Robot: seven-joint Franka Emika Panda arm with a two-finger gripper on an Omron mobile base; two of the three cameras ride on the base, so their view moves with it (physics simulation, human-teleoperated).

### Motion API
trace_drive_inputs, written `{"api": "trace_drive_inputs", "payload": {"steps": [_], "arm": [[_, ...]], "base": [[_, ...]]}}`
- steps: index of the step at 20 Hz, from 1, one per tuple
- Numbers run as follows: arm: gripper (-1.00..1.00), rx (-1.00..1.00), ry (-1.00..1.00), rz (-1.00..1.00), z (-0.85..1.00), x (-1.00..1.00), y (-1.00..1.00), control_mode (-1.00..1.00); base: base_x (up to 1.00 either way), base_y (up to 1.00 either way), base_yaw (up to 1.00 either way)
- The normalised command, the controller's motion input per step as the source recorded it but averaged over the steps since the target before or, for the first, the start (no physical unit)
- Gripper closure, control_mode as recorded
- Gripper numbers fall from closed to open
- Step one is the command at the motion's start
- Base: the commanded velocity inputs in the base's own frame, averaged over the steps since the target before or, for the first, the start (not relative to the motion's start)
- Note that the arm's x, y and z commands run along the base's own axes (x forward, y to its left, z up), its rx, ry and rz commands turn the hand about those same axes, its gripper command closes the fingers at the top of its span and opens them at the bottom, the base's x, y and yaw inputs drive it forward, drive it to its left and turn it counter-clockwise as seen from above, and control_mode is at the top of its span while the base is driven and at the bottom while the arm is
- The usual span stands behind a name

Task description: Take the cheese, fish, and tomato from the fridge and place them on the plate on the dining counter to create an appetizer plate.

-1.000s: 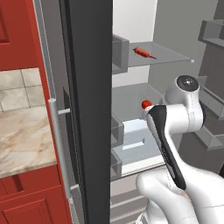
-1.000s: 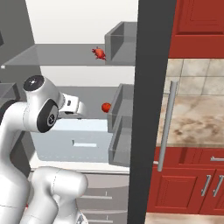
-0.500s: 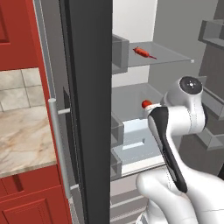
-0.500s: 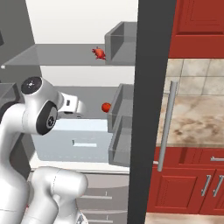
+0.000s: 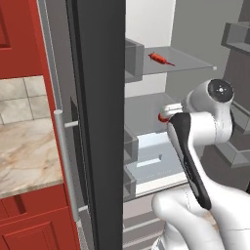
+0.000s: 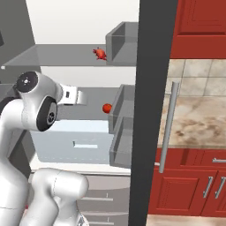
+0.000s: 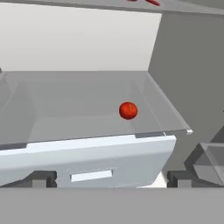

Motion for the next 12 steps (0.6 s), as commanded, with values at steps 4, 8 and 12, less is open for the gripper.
{"api": "trace_drive_inputs", "payload": {"steps": [4, 8, 12], "arm": [[-1.00, 0.00, 0.03, 0.00, 0.70, 0.53, 0.00, -1.00], [-1.00, 0.00, 0.03, 0.00, 0.62, 0.37, 0.00, -1.00], [-1.00, 0.00, 0.00, 0.00, 0.48, 0.14, 0.00, -1.00]], "base": [[0.00, 0.00, 0.00], [0.00, 0.00, 0.00], [0.00, 0.00, 0.00]]}}
